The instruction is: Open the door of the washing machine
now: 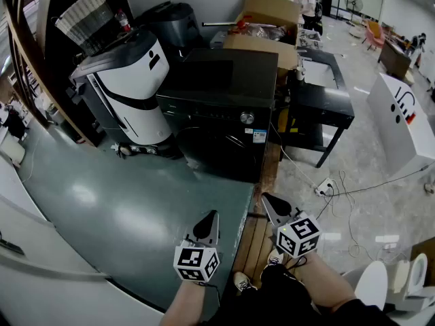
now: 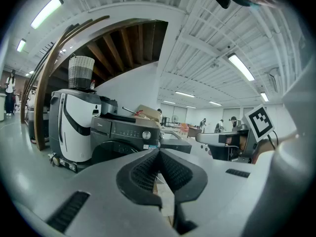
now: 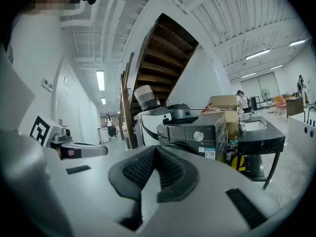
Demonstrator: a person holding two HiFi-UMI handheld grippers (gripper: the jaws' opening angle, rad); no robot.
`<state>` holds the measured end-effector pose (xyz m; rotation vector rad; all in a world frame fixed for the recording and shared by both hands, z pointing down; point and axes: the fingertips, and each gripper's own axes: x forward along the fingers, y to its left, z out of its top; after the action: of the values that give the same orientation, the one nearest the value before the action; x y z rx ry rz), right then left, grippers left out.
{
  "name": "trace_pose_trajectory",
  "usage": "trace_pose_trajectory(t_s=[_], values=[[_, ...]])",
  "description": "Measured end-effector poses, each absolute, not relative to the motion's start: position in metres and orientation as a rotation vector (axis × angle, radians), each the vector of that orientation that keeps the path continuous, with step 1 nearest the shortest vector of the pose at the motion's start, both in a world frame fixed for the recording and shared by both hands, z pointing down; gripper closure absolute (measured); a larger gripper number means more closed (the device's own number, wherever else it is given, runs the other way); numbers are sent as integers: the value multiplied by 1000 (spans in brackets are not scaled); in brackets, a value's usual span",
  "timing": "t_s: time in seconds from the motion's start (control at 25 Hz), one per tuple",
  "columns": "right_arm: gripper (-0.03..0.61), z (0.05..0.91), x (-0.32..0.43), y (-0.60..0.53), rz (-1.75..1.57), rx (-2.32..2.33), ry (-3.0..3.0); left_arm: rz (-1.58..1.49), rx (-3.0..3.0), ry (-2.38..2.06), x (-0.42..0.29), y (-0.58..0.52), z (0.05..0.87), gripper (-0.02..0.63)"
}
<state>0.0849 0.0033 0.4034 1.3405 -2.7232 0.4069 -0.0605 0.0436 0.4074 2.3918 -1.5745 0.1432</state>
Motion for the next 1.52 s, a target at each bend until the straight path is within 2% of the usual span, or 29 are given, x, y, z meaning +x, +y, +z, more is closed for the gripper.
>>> trace_pose_trajectory(t_s=[1.24,1.36,1.52], values=[[557,386,76,5,391,1323,-2807,109,2446,-1549,-66,47,395,593],[510,384,75,6,401,1325,-2811,117,2460,-1546,-68,49,392,590],[453,380,73,7,393,1330,-2809,120,2459,-1548,-73,50,389,489]])
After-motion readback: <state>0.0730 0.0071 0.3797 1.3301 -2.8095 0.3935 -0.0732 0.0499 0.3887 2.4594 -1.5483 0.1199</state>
